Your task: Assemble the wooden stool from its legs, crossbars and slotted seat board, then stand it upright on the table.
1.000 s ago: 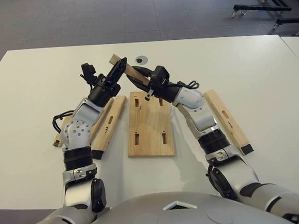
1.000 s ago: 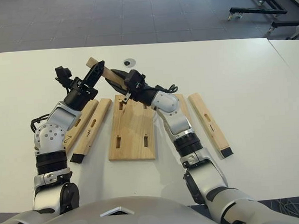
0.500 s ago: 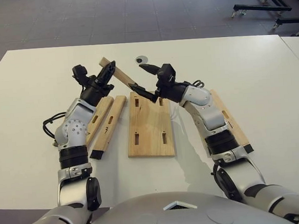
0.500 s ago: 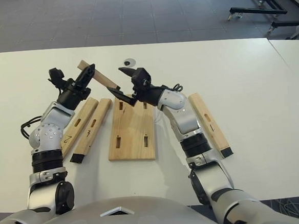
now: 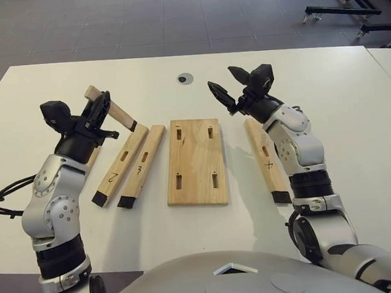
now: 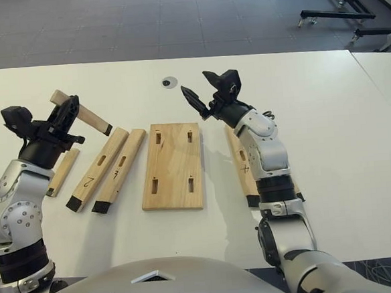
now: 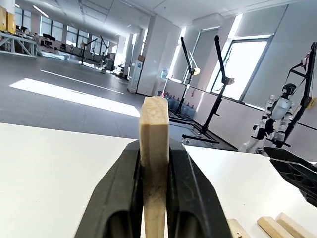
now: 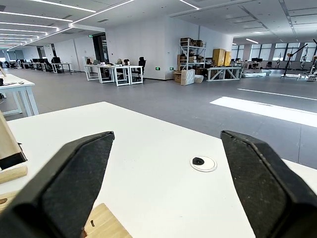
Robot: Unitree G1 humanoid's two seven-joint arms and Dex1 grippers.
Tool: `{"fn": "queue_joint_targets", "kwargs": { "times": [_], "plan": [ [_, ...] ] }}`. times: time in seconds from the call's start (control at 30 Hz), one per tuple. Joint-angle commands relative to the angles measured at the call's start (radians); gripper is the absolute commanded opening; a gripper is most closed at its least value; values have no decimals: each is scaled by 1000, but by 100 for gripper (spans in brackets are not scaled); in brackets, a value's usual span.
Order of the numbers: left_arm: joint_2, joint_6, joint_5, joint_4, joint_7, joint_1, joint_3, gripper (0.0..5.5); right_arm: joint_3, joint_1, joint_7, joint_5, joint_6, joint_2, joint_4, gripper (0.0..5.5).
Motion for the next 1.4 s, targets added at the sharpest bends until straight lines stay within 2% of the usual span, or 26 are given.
{"fn": "queue_joint_targets", "kwargs": {
  "times": [0.03, 0.3, 0.63, 1.4],
  "plan": [
    [24, -65, 12, -43, -75, 76, -6, 39, -2, 5, -24, -23, 1, -3, 13, 396],
    [89, -140, 130, 57, -146, 143, -31, 39, 26, 17, -38, -47, 4, 10, 9, 396],
    [59, -141, 132, 58, -117, 170, -50, 39, 47, 28, -40, -81, -3, 0, 27, 396],
    [70, -142, 160, 100, -114, 167, -65, 39, 63, 25, -16, -68, 21, 0, -8, 396]
  ]
}}
